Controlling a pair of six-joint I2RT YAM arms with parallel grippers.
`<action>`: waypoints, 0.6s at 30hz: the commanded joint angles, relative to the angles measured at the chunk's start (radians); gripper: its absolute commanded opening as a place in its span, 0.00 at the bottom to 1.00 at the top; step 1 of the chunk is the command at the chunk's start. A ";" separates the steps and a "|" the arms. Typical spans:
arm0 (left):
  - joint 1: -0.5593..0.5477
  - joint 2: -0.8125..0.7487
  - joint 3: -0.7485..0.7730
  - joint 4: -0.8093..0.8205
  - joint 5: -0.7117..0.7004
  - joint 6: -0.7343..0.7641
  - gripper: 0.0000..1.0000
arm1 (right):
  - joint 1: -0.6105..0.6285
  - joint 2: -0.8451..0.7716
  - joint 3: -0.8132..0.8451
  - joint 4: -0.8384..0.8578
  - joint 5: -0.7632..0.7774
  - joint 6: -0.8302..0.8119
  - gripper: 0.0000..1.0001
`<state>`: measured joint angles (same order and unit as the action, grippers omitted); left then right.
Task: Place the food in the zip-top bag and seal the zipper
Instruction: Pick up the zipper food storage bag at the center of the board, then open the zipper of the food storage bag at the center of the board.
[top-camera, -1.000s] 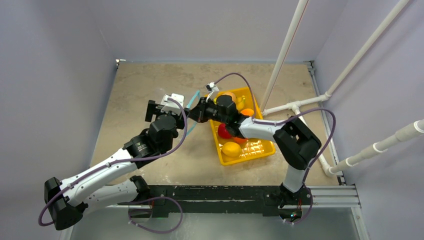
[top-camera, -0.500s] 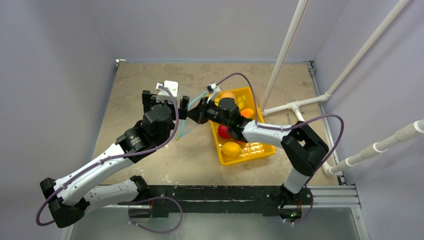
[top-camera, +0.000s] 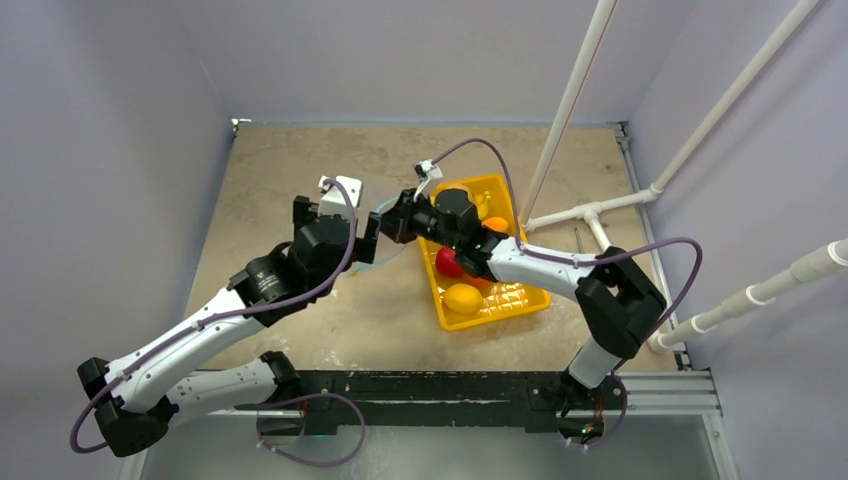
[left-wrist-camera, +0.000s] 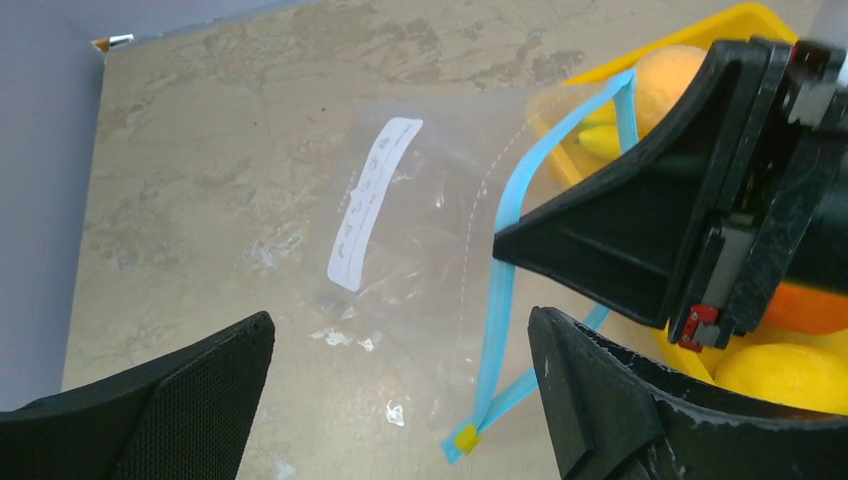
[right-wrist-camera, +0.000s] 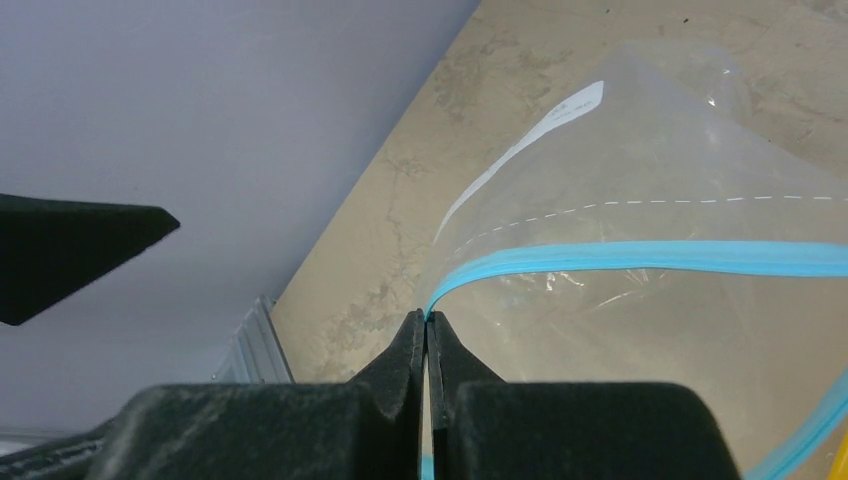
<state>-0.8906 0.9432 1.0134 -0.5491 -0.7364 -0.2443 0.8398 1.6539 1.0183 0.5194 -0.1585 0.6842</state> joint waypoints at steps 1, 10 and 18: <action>-0.001 -0.022 -0.016 -0.043 0.025 -0.077 0.96 | 0.007 -0.014 0.094 -0.070 0.024 -0.018 0.00; -0.001 -0.015 -0.048 -0.053 0.050 -0.100 0.91 | 0.007 -0.011 0.166 -0.168 0.022 -0.018 0.00; -0.001 0.029 -0.086 0.003 0.045 -0.108 0.89 | 0.007 -0.017 0.190 -0.201 0.008 -0.028 0.00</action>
<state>-0.8906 0.9512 0.9482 -0.6071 -0.6922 -0.3290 0.8398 1.6539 1.1522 0.3340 -0.1482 0.6788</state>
